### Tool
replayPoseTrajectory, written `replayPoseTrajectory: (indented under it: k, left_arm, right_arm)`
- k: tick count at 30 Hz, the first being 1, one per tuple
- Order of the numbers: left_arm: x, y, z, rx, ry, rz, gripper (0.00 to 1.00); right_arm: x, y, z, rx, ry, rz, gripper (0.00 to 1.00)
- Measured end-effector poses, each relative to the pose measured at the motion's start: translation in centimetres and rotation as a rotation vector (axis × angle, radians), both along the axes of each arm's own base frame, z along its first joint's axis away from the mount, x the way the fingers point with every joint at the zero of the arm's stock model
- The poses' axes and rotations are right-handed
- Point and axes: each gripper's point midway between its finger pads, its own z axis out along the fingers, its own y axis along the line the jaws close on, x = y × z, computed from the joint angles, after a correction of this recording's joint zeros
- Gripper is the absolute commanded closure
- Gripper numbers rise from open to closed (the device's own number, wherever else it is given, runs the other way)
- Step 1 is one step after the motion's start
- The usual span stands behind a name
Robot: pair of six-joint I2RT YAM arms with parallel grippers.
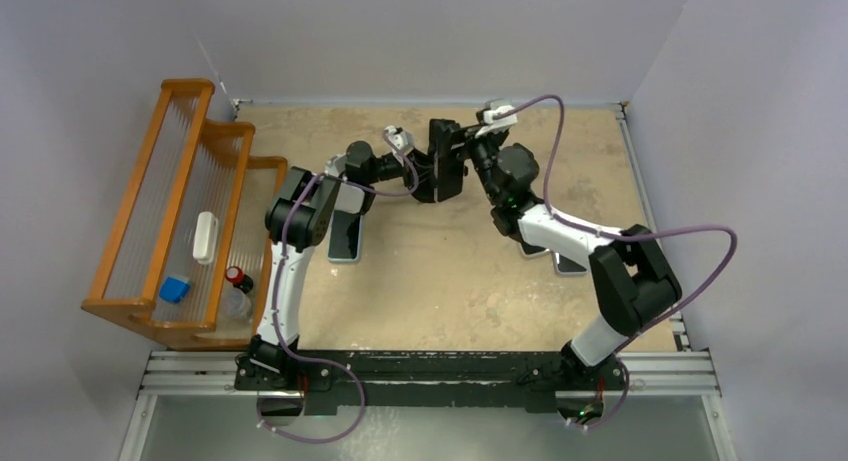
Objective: Place the phone on the phone stand
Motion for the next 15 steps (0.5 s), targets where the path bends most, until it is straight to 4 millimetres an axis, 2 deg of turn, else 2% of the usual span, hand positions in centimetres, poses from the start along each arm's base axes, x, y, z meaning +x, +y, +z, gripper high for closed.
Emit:
replayPoseTrajectory:
  k: [1,2,5,7,10,12,15]
  left_arm:
    - [-0.1,0.0,-0.1,0.002,0.005,-0.003,1.0]
    - [0.0,0.2,-0.2,0.004,0.013,-0.003,1.0]
    - [-0.2,0.3,-0.3,0.002,0.027,-0.015,1.0]
    - [-0.4,0.2,-0.3,0.003,0.028,-0.025,1.0]
    - [-0.7,-0.1,0.0,0.009,0.034,-0.073,1.0]
    - [-0.6,-0.6,0.4,0.01,0.033,-0.113,1.0]
    - [0.2,-1.7,0.9,-0.001,0.028,-0.183,1.0]
  right_arm:
    - [0.0,-0.2,1.5,0.028,-0.035,-0.006,0.01]
    - [-0.4,-0.6,4.1,0.078,-0.095,-0.01,0.02]
    - [-2.0,-1.7,9.6,0.17,-0.217,-0.016,0.01]
    - [-4.1,-3.3,14.6,0.248,-0.331,-0.026,0.01]
    - [-7.1,-5.7,19.8,0.33,-0.453,-0.047,0.01]
    - [-8.9,-7.4,21.9,0.373,-0.507,-0.073,0.02]
    - [-9.8,-9.4,22.1,0.407,-0.513,-0.135,0.01]
